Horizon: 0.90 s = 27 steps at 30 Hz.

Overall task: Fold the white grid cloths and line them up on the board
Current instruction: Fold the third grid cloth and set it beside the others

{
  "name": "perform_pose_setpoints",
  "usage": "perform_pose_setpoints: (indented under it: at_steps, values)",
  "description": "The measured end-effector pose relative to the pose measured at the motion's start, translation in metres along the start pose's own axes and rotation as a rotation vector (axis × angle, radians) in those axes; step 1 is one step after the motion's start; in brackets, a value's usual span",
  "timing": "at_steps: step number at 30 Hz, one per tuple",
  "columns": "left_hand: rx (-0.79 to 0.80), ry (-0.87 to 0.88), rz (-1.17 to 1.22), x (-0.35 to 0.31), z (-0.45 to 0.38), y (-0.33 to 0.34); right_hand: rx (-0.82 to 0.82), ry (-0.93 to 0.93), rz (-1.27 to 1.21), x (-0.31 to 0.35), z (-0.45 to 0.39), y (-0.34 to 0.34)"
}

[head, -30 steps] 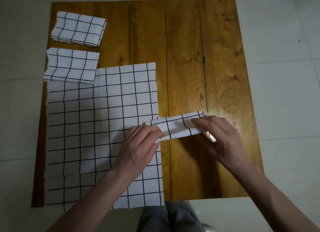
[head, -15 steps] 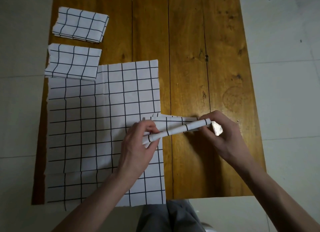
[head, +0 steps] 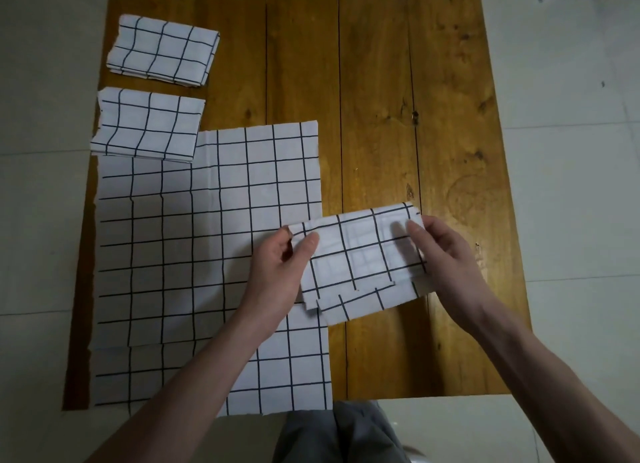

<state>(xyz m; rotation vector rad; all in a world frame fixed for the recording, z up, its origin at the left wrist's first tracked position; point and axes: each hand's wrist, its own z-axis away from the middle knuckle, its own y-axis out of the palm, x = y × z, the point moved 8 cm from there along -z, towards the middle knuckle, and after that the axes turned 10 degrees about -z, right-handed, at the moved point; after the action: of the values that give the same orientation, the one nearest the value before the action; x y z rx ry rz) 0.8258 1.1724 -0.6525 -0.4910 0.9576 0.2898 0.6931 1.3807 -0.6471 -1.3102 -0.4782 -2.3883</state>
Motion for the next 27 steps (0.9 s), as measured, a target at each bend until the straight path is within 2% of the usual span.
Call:
perform_pose_setpoints:
  at_steps: [3, 7, 16, 21, 24, 27]
  values:
    - [0.029, -0.047, 0.06, 0.005, -0.001, 0.005, 0.026, 0.039, 0.004, -0.005, -0.001, 0.004]
    - [0.088, -0.181, 0.104, 0.015, 0.001, 0.01, -0.052, 0.032, -0.028, -0.012, -0.003, -0.004]
    - [0.227, -0.194, 0.039, 0.018, 0.009, 0.019, -0.078, 0.0, -0.005, -0.013, 0.0, -0.009]
    - [0.199, -0.173, 0.093, 0.012, 0.008, 0.016, -0.057, 0.009, -0.064, -0.016, -0.001, -0.008]
    - [0.208, -0.142, 0.081, 0.001, 0.006, 0.015, -0.066, -0.058, 0.127, -0.008, 0.0, -0.007]
    - [0.273, -0.113, 0.041, -0.008, 0.005, 0.017, -0.056, -0.272, 0.486, 0.016, -0.001, -0.001]
